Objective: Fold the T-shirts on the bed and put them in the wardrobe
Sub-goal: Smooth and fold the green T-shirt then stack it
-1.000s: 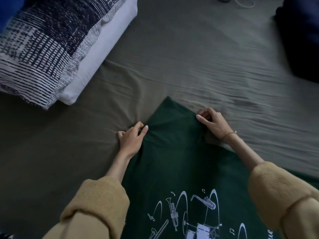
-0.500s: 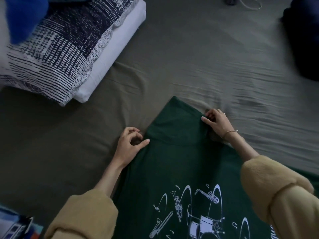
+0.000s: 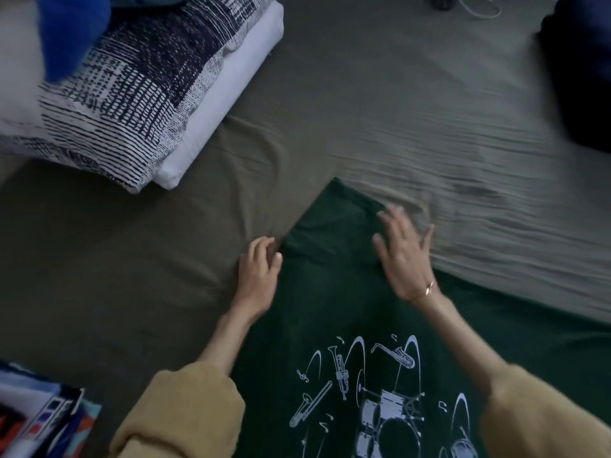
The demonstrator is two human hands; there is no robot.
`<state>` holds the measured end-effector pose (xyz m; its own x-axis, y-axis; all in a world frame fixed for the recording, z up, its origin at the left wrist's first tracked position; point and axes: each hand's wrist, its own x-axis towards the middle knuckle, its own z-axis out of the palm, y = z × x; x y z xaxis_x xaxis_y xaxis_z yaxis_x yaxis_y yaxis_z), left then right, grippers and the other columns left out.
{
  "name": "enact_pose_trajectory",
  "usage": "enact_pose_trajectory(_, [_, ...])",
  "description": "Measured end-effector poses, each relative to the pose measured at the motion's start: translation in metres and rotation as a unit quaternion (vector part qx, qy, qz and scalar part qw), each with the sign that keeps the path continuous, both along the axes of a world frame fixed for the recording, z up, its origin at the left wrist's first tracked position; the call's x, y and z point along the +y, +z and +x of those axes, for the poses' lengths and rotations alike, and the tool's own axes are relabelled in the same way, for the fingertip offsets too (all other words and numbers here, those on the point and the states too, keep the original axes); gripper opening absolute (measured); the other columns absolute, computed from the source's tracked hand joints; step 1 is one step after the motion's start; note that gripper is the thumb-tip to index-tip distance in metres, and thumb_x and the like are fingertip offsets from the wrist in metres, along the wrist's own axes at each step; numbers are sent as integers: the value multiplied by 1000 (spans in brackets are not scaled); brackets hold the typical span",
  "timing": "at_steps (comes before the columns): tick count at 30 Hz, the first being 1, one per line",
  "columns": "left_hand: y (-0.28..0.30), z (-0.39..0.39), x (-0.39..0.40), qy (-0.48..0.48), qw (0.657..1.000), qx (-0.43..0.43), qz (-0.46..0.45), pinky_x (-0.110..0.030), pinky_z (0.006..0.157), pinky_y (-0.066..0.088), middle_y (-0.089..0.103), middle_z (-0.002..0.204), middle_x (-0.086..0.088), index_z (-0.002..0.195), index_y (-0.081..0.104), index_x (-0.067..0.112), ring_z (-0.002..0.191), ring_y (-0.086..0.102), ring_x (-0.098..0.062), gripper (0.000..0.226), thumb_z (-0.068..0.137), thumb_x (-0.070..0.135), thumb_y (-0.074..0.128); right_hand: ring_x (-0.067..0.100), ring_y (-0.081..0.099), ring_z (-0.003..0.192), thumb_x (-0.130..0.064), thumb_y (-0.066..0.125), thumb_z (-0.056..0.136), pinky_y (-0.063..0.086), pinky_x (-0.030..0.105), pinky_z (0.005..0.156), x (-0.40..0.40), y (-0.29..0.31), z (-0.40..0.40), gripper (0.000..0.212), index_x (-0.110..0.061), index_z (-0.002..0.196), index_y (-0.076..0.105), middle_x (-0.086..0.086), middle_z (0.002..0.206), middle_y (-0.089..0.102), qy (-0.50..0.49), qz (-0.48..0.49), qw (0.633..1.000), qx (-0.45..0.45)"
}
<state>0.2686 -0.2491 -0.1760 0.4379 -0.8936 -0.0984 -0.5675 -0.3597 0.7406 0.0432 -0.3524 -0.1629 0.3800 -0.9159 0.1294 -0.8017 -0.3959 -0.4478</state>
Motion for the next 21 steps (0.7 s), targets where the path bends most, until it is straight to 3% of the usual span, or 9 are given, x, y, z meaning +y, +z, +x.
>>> enact_pose_trajectory(1, [1,-14,8,-25,998,-53,26,-44,116,2,22,154,0,146,31,17,145,13,-21,49,100,36,33,9,6,144,-46,21,100,-18,47,111,21,-7,-1,56,-16,145,32,-1,155,22,58,-19,997,50])
enact_pose_trajectory(3, [-1,-41,28,-106,976,-190,24,-49,110,-20,-8,158,10,152,3,25,145,-13,-8,60,99,51,13,5,0,143,-53,4,98,-13,49,111,49,-23,-12,65,-16,147,26,-1,154,23,106,-27,984,143])
enact_pose_trajectory(6, [-16,-53,53,-177,936,-302,40,-54,110,-16,1,159,6,152,2,26,144,-9,-3,62,97,56,-1,-1,-15,140,-61,-9,92,-18,50,110,58,-31,-40,72,-22,149,8,-6,157,5,69,10,982,174])
enact_pose_trajectory(8, [-21,-43,58,-154,937,-306,68,-52,109,-21,-6,158,7,151,-3,28,142,-15,-2,70,90,61,-14,-4,-25,136,-67,-23,80,-31,45,105,57,-29,-57,79,-27,146,-10,-12,153,-17,27,29,985,167])
enact_pose_trajectory(10, [-19,-41,57,-130,940,-300,96,-48,104,-31,-19,155,10,147,-14,29,140,-24,0,78,79,65,-28,-7,-32,132,-69,-21,77,-34,44,102,66,-25,-78,79,-28,143,-16,-15,149,-25,-9,42,984,171])
enact_pose_trajectory(13, [-15,-60,57,-100,947,-293,89,-48,103,-33,-18,155,11,147,-12,26,141,-19,-1,82,78,64,-30,-9,-32,131,-61,-11,79,-31,46,103,83,-23,-112,73,-27,144,-14,-15,150,-24,-54,64,980,182])
enact_pose_trajectory(18, [-12,-121,65,-127,958,-249,69,-43,104,-34,-17,154,12,148,-10,26,139,-22,2,77,82,64,-24,-4,-24,135,-62,-14,74,-22,52,107,92,-18,-174,74,-31,141,-18,-18,147,-26,-108,86,971,194])
enact_pose_trajectory(21, [-13,-165,62,-156,953,-254,48,-44,108,-29,-14,156,11,149,-6,26,140,-19,2,76,84,63,-22,-5,-23,134,-60,1,91,-18,55,108,97,-16,-225,63,-30,144,-14,-16,150,-22,-150,101,962,203])
